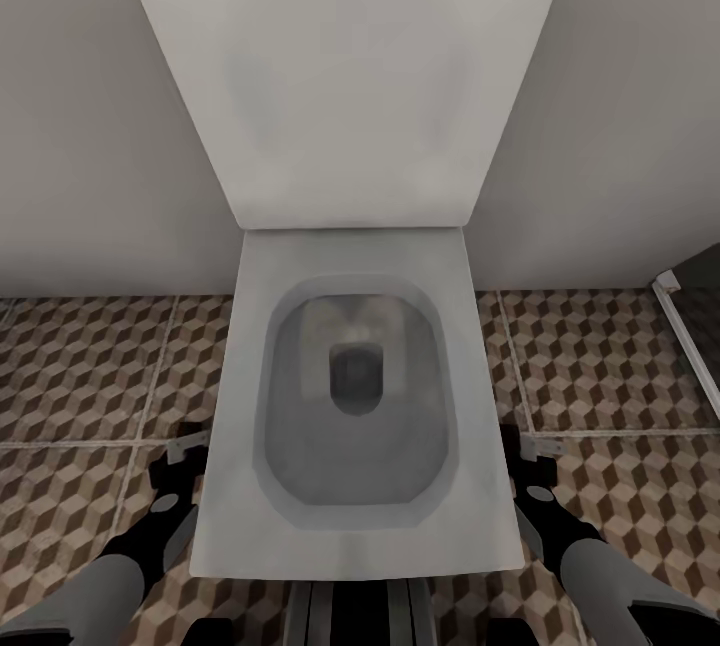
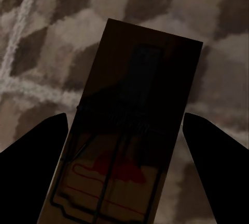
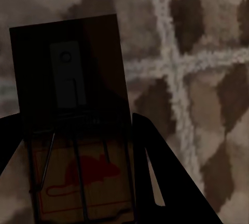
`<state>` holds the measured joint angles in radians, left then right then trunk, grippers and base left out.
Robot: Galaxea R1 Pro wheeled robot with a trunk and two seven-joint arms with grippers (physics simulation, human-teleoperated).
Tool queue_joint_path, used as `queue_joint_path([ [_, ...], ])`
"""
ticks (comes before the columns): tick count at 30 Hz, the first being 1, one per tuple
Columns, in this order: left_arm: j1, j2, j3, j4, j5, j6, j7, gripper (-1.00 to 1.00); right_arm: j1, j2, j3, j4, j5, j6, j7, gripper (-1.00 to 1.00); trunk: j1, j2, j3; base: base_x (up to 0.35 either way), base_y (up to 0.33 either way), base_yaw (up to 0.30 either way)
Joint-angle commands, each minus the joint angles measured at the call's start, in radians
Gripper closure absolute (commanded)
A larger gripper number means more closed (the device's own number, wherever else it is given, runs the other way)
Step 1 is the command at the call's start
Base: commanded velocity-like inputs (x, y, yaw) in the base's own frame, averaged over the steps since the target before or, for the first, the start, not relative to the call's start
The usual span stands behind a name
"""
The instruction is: Take the four mousetraps from the cabinet in the bathroom and place them on the bathroom floor. Make sure all four end up on the same floor surface, and ensure that at least two of them are either under or directly next to the same bathroom sink.
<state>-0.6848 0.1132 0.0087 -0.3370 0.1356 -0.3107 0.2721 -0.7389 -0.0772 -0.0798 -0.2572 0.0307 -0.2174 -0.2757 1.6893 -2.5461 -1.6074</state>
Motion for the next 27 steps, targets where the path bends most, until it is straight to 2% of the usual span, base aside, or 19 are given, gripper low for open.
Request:
queue_joint_path([
  [1, 0.0, -0.001, -0.001, 0.001, 0.009, -0.004, -0.001, 1.0, 0.0, 0.001, -0.007, 0.001, 0.0, -0.006, 0.003, 1.0, 0.0, 0.0, 0.0, 0.0, 0.0, 0.0],
  [14, 0.0, -0.006, 0.0, 0.004, 0.007, -0.004, 0.0, 1.0, 0.0, 0.001, -0.008, 0.001, -0.006, -0.004, 0.003, 1.0, 0.0, 0.0, 0.0, 0.0, 0.0, 0.0],
  [21, 0.0, -0.006, 0.0, 0.004, 0.007, -0.004, 0.0, 1.0, 0.0, 0.001, -0.007, -0.009, -0.004, -0.012, 0.002, 1.0, 0.003, -0.002, -0.028, 0.0, 0.0, 0.0],
  [27, 0.0, -0.006, 0.0, 0.002, 0.007, -0.004, 0.001, 1.0, 0.0, 0.001, -0.008, -0.015, -0.007, -0.019, 0.001, 1.0, 0.003, -0.002, -0.028, 0.0, 0.0, 0.0],
])
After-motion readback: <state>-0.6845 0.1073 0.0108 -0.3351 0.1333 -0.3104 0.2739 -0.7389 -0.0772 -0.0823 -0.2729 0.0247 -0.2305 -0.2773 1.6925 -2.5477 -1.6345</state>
